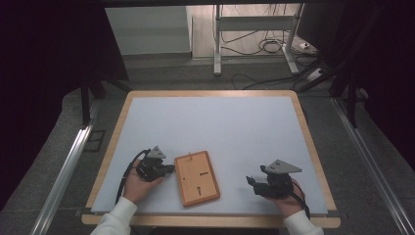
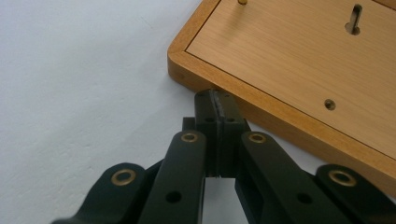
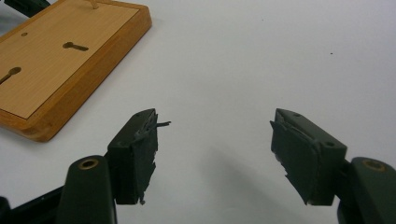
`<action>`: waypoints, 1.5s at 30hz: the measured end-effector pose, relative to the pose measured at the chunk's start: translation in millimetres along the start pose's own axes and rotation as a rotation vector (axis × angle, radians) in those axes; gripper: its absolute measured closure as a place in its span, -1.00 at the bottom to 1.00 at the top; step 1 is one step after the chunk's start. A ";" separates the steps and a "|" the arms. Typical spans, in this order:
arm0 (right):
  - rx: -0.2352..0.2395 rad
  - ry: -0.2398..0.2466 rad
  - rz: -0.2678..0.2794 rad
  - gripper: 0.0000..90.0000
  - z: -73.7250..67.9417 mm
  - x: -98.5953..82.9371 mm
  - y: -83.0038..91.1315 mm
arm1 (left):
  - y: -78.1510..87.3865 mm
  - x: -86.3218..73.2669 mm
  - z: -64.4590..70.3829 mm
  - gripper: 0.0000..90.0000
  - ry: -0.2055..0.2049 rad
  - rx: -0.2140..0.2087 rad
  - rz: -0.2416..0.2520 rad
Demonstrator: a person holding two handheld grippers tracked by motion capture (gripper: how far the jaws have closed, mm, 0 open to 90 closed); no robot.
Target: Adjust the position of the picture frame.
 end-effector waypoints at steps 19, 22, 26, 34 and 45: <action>-0.003 0.010 -0.007 -0.28 0.5 0.3 -1.5 | -14.5 23.6 0.5 0.99 0.000 -0.018 0.015; -0.005 0.015 -0.009 -0.28 0.5 0.1 -1.6 | -16.4 27.3 0.2 1.00 -0.008 -0.012 0.016; -0.003 0.022 -0.008 -0.28 -0.1 0.1 -2.1 | -18.4 29.2 -1.3 0.99 0.002 -0.031 0.029; -0.008 0.026 -0.008 -0.28 -0.2 1.3 -2.6 | -8.4 25.3 -0.9 0.99 -0.018 -0.007 0.042; -0.003 0.054 0.005 -0.28 -2.8 11.8 -8.9 | 20.1 -6.0 -2.3 0.96 -0.001 0.015 0.106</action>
Point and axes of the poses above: each handheld gripper's, and its own axes: y roughly backward along the jaws, x roughly out of its top, z roughly to its right, the point moved 1 cm from there along -y, roughly forward along the jaws, and after that the axes turned 14 degrees about -z, right-handed, at the moved point
